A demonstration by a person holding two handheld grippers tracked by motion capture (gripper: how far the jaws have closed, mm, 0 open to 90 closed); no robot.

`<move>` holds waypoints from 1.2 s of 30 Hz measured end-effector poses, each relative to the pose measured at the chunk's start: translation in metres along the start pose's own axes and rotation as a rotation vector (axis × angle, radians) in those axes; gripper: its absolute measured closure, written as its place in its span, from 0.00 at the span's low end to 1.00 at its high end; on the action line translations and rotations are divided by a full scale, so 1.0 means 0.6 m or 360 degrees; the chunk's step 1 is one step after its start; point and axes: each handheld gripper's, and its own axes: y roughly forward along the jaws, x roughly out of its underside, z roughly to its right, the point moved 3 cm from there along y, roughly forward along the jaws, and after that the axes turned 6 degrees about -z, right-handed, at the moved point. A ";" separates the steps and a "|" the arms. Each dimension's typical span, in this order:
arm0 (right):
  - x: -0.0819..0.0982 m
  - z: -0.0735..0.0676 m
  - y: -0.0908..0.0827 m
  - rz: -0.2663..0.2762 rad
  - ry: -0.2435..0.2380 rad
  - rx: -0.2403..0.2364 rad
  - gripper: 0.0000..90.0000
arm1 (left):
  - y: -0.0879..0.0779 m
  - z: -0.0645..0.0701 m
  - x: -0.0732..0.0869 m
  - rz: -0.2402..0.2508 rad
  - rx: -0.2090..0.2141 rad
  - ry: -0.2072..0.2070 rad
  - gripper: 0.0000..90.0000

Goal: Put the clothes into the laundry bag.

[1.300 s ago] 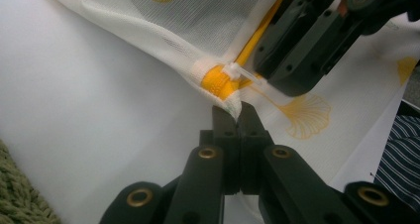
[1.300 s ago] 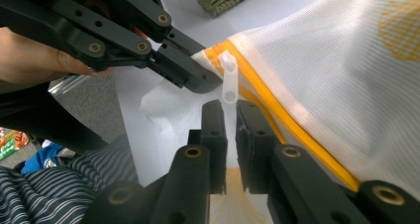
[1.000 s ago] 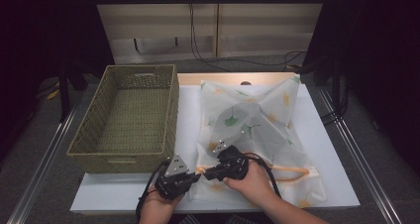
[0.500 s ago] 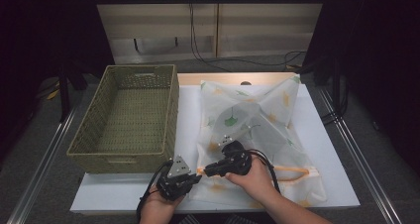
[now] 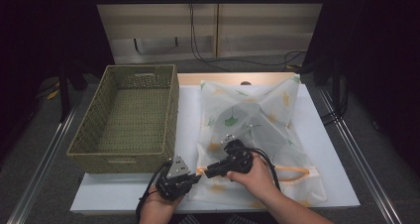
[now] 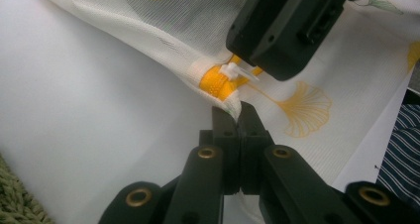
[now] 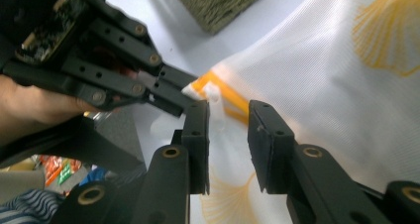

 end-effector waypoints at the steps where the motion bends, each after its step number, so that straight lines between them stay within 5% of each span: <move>1: 0.002 -0.001 0.001 -0.0015 -0.0005 0.0008 0.78 | 0.000 0.000 0.000 -0.0003 -0.0003 0.0010 1.00; 5: 0.005 -0.007 0.011 -0.0054 -0.0047 0.0046 0.81 | 0.001 0.002 -0.001 -0.0005 -0.0041 0.0012 1.00; 9: 0.005 -0.008 0.015 -0.0061 -0.0088 0.0093 0.91 | 0.000 0.001 -0.001 -0.0020 -0.0010 0.0025 1.00; 13: 0.004 -0.007 0.008 -0.0050 -0.0091 0.0110 0.91 | 0.003 0.001 0.000 0.0000 0.0004 0.0014 1.00; 32: 0.001 -0.002 0.001 0.0020 -0.0048 0.0036 0.82 | 0.004 0.003 0.001 -0.0034 -0.0007 0.0040 0.99; 36: 0.010 -0.005 0.006 -0.0027 -0.0030 0.0023 0.81 | 0.005 0.003 0.001 -0.0035 -0.0008 0.0042 0.99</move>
